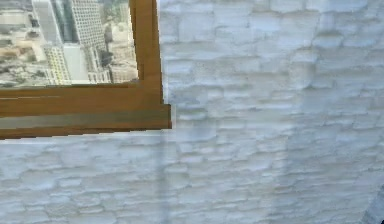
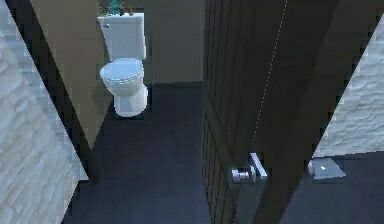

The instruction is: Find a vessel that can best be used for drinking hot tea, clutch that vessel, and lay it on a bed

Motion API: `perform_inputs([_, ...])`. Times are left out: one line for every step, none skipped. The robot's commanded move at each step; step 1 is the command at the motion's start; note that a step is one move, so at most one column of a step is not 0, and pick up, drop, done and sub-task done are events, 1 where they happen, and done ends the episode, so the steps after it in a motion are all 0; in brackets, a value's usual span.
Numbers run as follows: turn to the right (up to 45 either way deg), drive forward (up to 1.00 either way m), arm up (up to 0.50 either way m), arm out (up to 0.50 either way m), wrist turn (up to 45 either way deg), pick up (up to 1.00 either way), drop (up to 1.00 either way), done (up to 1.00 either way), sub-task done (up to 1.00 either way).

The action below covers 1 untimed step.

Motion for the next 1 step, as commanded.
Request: perform_inputs([36.0, 0.0, 0.0, 0.0, 0.0, 0.0, 0.0, 0.0, 0.0])
